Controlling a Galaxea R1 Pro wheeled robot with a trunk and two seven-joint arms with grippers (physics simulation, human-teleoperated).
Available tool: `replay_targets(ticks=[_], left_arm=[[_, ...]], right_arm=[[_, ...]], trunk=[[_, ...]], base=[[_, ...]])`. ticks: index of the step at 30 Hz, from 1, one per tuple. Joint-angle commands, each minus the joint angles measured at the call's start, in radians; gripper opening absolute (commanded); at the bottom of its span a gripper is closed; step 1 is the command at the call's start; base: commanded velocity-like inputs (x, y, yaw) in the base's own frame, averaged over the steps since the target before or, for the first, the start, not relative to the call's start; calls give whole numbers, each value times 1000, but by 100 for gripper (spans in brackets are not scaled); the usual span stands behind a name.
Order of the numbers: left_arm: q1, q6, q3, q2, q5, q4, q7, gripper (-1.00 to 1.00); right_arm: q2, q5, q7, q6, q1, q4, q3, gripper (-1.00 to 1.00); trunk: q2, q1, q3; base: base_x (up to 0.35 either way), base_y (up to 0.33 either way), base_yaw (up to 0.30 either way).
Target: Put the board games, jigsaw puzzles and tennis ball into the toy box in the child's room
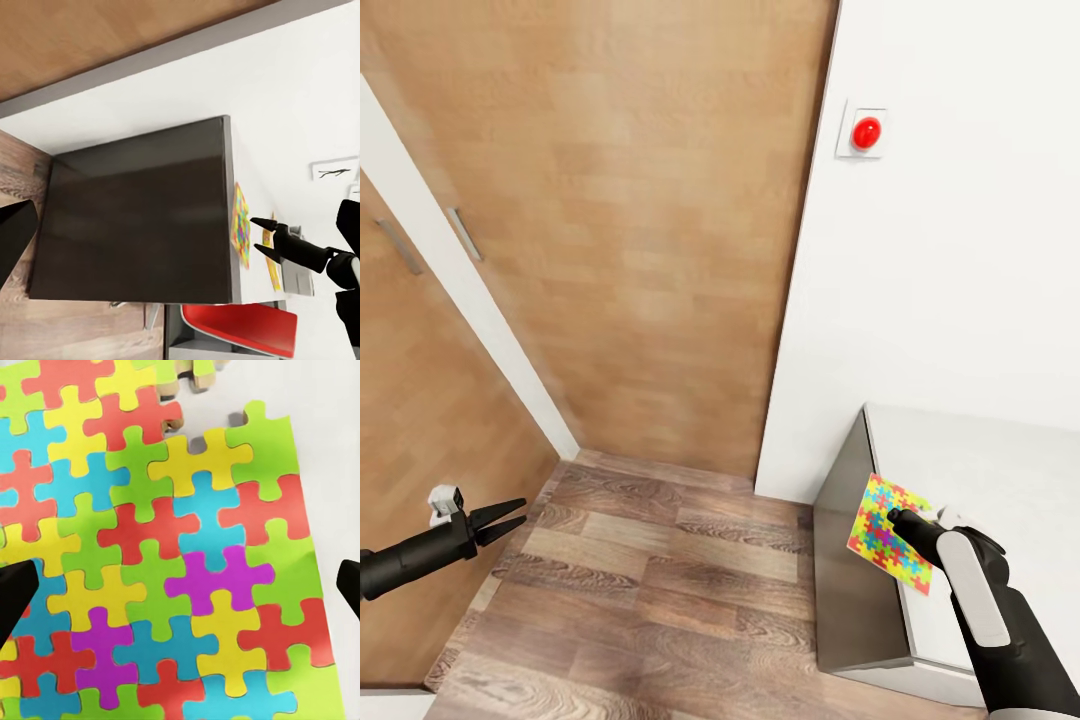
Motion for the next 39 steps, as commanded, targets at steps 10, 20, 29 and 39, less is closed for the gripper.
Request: replay_targets(ticks=[10,20,29,39], left_arm=[[-1,10,0,0,1,0,-2,100],[-1,10,0,0,1,0,-2,100],[-1,10,0,0,1,0,-3,100],[-1,10,0,0,1,0,-2,100]], right_arm=[[0,-8,-9,2,-1,-3,-1,100],[-3,-9,-10,4,9,-95,0,100],[-3,-11,-12,5,28,-158,-1,100],[-3,-15,-11,5,33,-162,-6,100]], trunk=[[-2,1,-2],[-2,1,-2],[-2,1,0],[-2,1,15]], base=[[0,0,0],[0,0,0],[0,0,0],[0,0,0]])
